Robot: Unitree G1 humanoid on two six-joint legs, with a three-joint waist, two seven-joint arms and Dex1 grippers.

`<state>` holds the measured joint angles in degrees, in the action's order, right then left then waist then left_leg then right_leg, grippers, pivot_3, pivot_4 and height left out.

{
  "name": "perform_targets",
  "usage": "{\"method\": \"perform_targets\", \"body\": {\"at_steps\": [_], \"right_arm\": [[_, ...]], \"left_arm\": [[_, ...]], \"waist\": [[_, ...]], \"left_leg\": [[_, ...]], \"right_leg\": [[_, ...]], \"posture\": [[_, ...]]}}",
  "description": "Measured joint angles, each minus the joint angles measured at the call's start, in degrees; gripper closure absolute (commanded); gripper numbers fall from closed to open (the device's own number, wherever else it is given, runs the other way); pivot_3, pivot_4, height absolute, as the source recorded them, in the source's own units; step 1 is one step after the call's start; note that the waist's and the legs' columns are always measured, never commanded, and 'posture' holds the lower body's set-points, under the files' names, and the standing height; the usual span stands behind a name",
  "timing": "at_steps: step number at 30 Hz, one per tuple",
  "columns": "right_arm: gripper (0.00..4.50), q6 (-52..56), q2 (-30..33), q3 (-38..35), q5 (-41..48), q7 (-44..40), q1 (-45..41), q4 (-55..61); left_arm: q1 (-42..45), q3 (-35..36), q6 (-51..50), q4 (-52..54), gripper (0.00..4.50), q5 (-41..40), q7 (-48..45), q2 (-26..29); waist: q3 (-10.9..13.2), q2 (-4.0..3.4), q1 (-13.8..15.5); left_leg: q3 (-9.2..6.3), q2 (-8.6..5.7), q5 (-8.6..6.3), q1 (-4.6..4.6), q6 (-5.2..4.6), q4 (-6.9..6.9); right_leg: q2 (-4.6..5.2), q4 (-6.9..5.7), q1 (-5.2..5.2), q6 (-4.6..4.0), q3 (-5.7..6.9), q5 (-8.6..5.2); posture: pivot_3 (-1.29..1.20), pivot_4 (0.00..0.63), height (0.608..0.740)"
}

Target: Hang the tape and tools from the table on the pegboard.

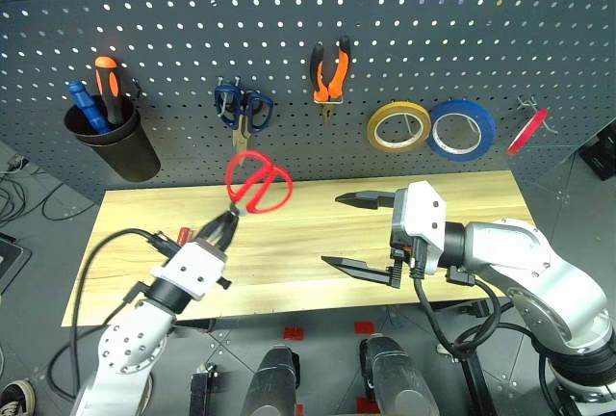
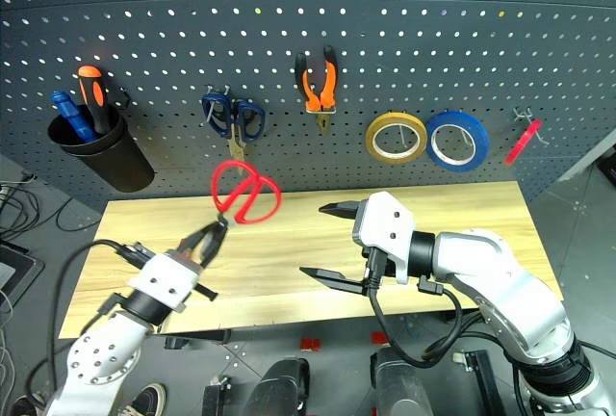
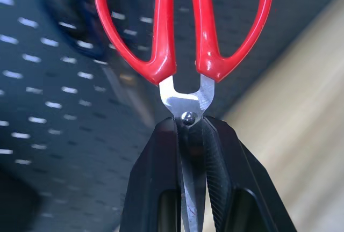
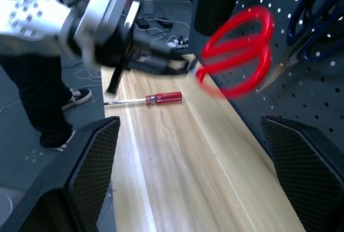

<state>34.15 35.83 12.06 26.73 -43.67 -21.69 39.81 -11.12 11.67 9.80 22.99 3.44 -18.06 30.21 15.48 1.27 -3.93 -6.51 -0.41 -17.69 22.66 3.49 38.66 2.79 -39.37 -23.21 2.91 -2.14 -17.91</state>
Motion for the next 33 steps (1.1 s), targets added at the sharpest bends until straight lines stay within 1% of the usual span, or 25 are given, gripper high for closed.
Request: {"method": "perform_targets", "body": {"at_steps": [3,5,9,13,17,23,29,31,33], "right_arm": [[0.0,-1.64,-0.1,0.01,-1.23,-0.07,-0.21,-1.29],[0.0,-2.26,-0.47,0.01,-1.64,0.01,-0.66,-2.24],[0.0,-2.88,-1.88,0.0,-2.74,0.31,-2.47,-3.9],[0.0,-2.9,-2.76,0.11,-2.97,0.32,-3.66,-4.5],[0.0,-2.9,-3.51,0.12,-2.97,0.37,-4.48,-4.61],[0.0,-2.89,-4.52,0.11,-2.91,0.47,-5.65,-4.65],[0.0,-2.88,-4.61,0.31,-3.21,0.52,-5.75,-4.66],[0.0,-2.88,-4.43,0.38,-3.67,0.56,-5.18,-4.67],[0.0,-2.88,-4.36,0.47,-4.34,0.81,-4.39,-4.7]], "left_arm": [[3.67,2.74,-2.4,0.05,4.2,-0.91,0.7,-0.03],[5.05,2.91,-3.67,0.06,4.2,-1.21,0.9,-0.19],[10.63,1.25,-6.91,-0.93,4.2,-1.24,0.39,-0.41],[14.72,-1.81,-7.37,-4.13,4.2,-0.94,-0.29,-0.97],[17.01,-3.29,-7.37,-7.94,4.2,0.0,-0.39,-0.99],[17.78,-5.14,-7.53,-10.22,4.2,1.07,-1.05,-1.08],[17.98,-5.91,-12.31,-10.11,4.2,-0.33,-1.94,-2.07],[17.74,-5.89,-13.81,-9.59,3.47,-1.4,-2.07,-2.94],[17.1,-6.3,-16.04,-9.43,2.99,-1.72,-2.56,-3.38]], "waist": [[0.0,0.0,0.03],[0.0,0.0,0.04],[0.0,0.0,0.44],[0.0,0.0,0.46],[0.0,0.0,0.43],[0.0,0.0,0.47],[0.0,0.0,0.67],[0.0,0.0,0.67],[0.0,0.0,0.6]], "left_leg": [[0.04,-0.01,0.01,-0.01,-0.01,0.03],[0.04,-0.01,0.02,-0.01,-0.01,0.04],[0.05,0.0,0.03,0.02,-0.01,0.08],[0.06,0.0,0.04,0.02,0.0,0.09],[0.04,0.03,0.04,0.02,0.0,0.09],[0.04,0.01,0.07,0.04,0.04,0.11],[0.01,-0.02,0.07,0.03,0.01,0.17],[0.01,-0.03,0.07,0.03,-0.01,0.17],[0.05,-0.03,0.07,0.01,-0.01,0.17]], "right_leg": [[-0.06,-0.03,0.0,0.04,-0.04,0.02],[-0.07,-0.03,0.0,0.05,-0.04,0.03],[-0.2,-0.07,-0.01,0.06,0.0,0.05],[-0.2,-0.07,-0.04,0.07,-0.07,0.07],[-0.2,-0.06,-0.06,0.07,-0.06,0.07],[-0.18,-0.07,-0.07,0.06,-0.07,0.07],[-0.17,-0.14,-0.04,0.07,-0.06,0.08],[-0.17,-0.14,-0.03,0.08,-0.06,0.08],[-0.17,-0.16,-0.03,0.08,-0.1,0.09]], "posture": [[-0.04,0.254,0.74],[-0.04,0.252,0.74],[-0.05,0.255,0.74],[-0.06,0.259,0.74],[-0.07,0.261,0.74],[-0.06,0.262,0.74],[-0.06,0.264,0.74],[-0.06,0.264,0.74],[-0.06,0.264,0.74]]}}
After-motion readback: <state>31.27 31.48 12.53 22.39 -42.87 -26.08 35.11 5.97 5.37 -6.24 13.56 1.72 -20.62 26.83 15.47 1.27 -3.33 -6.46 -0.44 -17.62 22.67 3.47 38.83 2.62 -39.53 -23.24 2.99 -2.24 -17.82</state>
